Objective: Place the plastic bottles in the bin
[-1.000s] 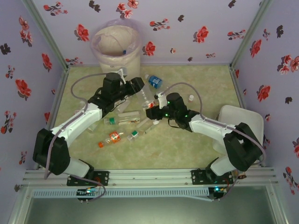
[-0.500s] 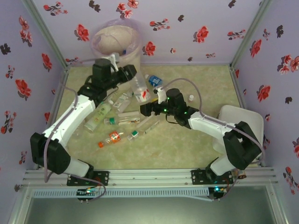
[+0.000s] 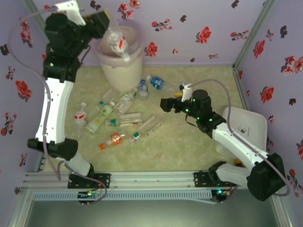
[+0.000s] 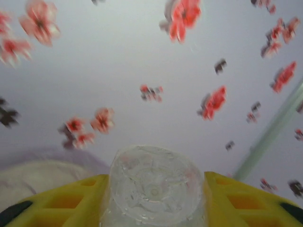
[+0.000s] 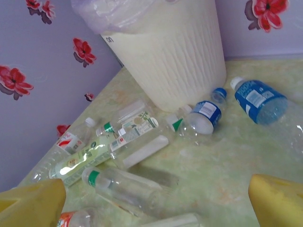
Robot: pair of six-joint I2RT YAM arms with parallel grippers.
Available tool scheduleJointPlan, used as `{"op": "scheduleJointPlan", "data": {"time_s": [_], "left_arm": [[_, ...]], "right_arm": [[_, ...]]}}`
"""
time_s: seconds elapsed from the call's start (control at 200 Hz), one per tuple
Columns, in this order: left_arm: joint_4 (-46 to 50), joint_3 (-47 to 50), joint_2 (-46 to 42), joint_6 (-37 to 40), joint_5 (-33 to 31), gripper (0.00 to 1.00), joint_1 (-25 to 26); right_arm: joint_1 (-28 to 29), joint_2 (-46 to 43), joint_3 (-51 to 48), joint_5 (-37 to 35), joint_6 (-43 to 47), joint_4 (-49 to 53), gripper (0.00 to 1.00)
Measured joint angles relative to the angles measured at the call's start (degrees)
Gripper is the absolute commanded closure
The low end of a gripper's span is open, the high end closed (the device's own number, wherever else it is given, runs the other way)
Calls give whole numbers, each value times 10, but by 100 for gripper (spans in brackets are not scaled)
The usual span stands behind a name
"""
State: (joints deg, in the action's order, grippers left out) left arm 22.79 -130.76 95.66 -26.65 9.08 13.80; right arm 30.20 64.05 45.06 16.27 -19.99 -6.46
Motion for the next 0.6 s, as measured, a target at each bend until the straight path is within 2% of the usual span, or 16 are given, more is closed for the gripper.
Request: {"op": "scheduleJointPlan", "data": {"time_s": [0.14, 0.25, 0.435, 0.6], "left_arm": [[-29, -35, 56, 25, -40, 61, -19], [-45, -68, 130, 33, -62, 70, -25], [-5, -217, 292, 51, -74, 72, -29], [26, -197, 311, 71, -74, 72, -29]], "right_arm": [[-6, -16, -11, 0, -6, 30, 1], [-6, -23, -11, 0, -12, 39, 1], [-6, -23, -11, 7, -15, 66, 1], [-6, -16, -4, 1, -18, 109, 2]]}}
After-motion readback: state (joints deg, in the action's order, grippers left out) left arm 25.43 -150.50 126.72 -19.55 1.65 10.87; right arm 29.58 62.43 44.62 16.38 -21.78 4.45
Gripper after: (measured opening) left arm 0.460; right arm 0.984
